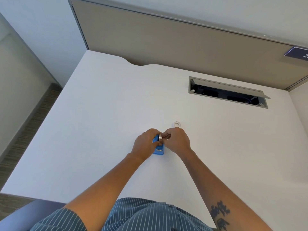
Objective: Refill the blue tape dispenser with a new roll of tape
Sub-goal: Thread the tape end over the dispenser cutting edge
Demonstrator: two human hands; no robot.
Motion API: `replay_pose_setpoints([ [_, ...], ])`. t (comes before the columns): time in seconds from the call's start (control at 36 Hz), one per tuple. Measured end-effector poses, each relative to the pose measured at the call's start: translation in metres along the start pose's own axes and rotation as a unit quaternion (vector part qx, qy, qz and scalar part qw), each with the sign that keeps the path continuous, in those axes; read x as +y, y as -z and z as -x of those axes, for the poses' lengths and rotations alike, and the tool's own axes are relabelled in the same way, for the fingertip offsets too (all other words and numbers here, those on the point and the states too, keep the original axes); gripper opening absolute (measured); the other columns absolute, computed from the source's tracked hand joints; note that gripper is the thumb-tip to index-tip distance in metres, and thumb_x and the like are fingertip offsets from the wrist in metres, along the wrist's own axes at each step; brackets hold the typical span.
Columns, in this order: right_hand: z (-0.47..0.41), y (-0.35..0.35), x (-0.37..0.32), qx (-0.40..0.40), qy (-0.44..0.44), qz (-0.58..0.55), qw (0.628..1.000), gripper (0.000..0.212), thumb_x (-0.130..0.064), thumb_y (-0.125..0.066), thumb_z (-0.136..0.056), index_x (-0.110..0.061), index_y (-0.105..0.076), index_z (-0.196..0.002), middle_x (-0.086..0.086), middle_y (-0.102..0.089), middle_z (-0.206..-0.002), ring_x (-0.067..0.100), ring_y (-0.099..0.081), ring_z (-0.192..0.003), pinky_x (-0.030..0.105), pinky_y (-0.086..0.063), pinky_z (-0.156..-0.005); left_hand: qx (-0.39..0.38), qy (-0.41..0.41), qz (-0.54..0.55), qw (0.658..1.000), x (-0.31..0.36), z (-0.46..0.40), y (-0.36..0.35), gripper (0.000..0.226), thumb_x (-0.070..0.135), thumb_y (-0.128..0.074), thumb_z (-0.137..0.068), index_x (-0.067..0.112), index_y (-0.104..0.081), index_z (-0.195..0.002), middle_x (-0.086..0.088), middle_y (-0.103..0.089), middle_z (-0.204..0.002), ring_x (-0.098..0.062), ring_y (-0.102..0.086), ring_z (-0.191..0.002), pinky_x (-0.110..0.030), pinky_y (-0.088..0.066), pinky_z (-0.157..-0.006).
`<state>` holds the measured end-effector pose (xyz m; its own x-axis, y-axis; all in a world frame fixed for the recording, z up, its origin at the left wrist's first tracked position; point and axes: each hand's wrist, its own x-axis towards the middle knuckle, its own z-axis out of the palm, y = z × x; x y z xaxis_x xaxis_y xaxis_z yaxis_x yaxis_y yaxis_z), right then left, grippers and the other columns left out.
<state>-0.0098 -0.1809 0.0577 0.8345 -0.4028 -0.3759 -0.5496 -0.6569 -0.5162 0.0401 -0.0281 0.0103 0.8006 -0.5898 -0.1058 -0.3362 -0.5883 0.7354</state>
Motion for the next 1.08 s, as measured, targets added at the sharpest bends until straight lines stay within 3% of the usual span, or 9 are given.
replay_pose_setpoints([
  [0.25, 0.008, -0.007, 0.006, 0.041, 0.067, 0.014, 0.997, 0.023, -0.018, -0.072, -0.085, -0.031, -0.08, -0.103, -0.012, -0.078, -0.098, 0.013, -0.07, -0.09, 0.034, -0.058, -0.08, 0.01, -0.001, -0.001, 1.0, 0.001, 0.0, 0.001, 0.028, 0.028, -0.071, -0.093, 0.024, -0.067, -0.12, 0.009, -0.068, -0.118, -0.016, -0.064, -0.103, -0.032, -0.053, -0.091],
  [0.44, 0.018, -0.018, 0.012, 0.08, 0.139, 0.092, 0.983, 0.018, -0.019, -0.061, -0.098, -0.022, -0.078, -0.095, -0.003, -0.067, -0.088, 0.023, -0.063, -0.077, 0.038, -0.053, -0.066, 0.003, -0.012, -0.003, 1.0, -0.002, 0.0, 0.002, 0.028, 0.027, -0.068, -0.095, 0.023, -0.067, -0.122, 0.008, -0.067, -0.121, -0.016, -0.065, -0.103, -0.033, -0.054, -0.093],
  [0.75, 0.026, -0.024, 0.013, 0.107, 0.172, 0.123, 0.971, 0.02, -0.006, -0.06, -0.095, -0.015, -0.078, -0.096, -0.001, -0.067, -0.09, 0.024, -0.062, -0.073, 0.038, -0.055, -0.063, 0.004, -0.021, -0.006, 1.0, -0.005, -0.001, 0.002, 0.028, 0.027, -0.067, -0.096, 0.021, -0.067, -0.124, 0.005, -0.069, -0.122, -0.019, -0.068, -0.102, -0.039, -0.056, -0.093],
  [0.86, 0.031, -0.026, 0.013, 0.136, 0.184, 0.108, 0.967, 0.016, -0.003, -0.066, -0.092, -0.012, -0.079, -0.091, 0.002, -0.068, -0.083, 0.025, -0.063, -0.067, 0.031, -0.051, -0.056, 0.005, -0.024, -0.005, 1.0, -0.005, -0.001, 0.002, 0.028, 0.026, -0.067, -0.096, 0.021, -0.067, -0.124, 0.004, -0.07, -0.122, -0.02, -0.069, -0.101, -0.04, -0.056, -0.093],
  [1.08, 0.033, -0.03, 0.017, 0.152, 0.2, 0.104, 0.963, 0.01, -0.009, -0.069, -0.094, -0.013, -0.079, -0.093, 0.001, -0.071, -0.085, 0.024, -0.065, -0.068, 0.037, -0.056, -0.056, 0.0, -0.029, -0.025, 0.999, -0.006, -0.003, 0.002, 0.027, 0.028, -0.062, -0.1, 0.021, -0.067, -0.125, 0.005, -0.069, -0.123, -0.019, -0.068, -0.1, -0.036, -0.054, -0.092],
])
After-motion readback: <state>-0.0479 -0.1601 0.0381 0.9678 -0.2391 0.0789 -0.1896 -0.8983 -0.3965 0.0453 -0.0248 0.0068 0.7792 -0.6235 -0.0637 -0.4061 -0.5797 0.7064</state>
